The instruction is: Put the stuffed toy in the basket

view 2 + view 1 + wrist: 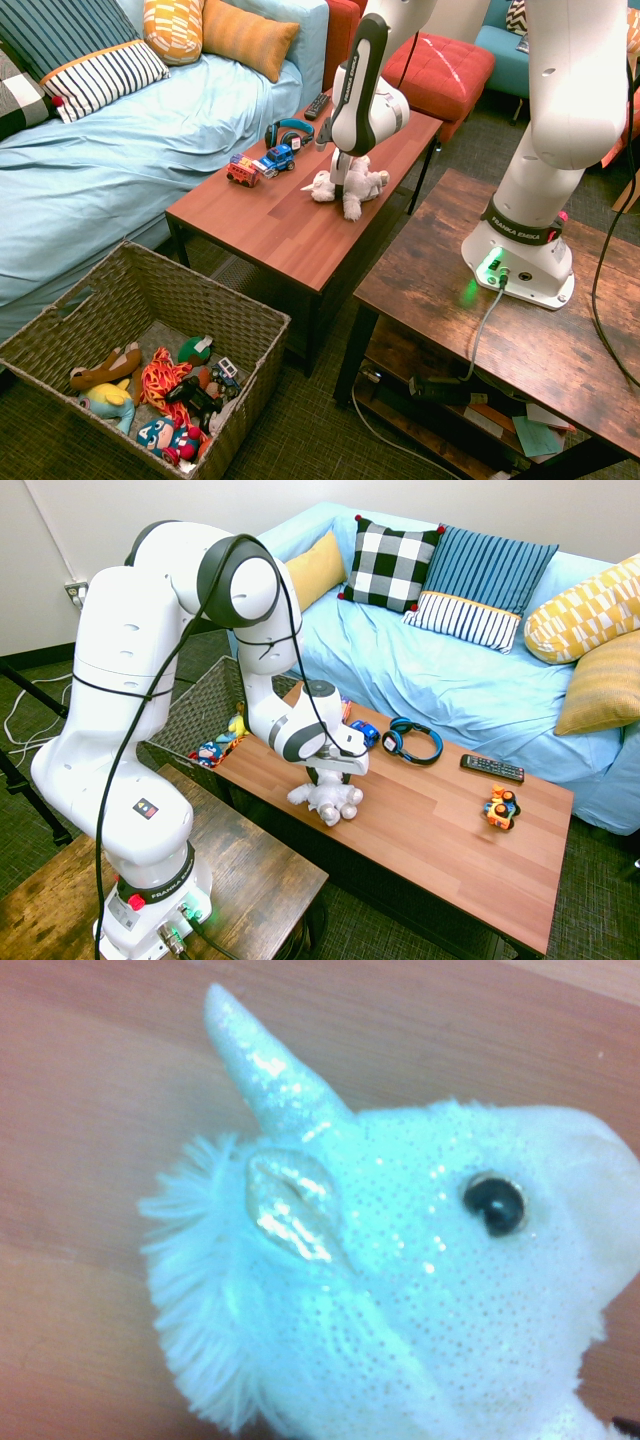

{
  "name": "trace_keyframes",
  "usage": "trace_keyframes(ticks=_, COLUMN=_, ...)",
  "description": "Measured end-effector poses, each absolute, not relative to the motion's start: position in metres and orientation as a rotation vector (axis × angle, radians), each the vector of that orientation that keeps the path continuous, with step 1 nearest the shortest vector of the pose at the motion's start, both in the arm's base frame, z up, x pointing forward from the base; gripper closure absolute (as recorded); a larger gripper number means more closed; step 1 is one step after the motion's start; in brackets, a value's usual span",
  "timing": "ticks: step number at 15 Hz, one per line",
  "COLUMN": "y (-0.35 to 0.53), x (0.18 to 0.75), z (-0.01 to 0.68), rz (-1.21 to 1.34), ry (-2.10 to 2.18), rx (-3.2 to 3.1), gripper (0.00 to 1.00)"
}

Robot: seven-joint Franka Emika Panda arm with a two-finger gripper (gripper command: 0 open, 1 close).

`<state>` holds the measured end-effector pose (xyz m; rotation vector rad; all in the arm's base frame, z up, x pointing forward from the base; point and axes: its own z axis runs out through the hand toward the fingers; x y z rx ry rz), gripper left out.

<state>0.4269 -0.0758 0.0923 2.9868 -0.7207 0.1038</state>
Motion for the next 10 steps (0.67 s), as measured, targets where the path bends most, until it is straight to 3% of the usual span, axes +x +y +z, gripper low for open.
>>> trace_keyframes(ticks=10, y=-0.053, x=0.454, z=0.127, rz=0.111, ry=-0.842, rx=3.019, gripper=1.00)
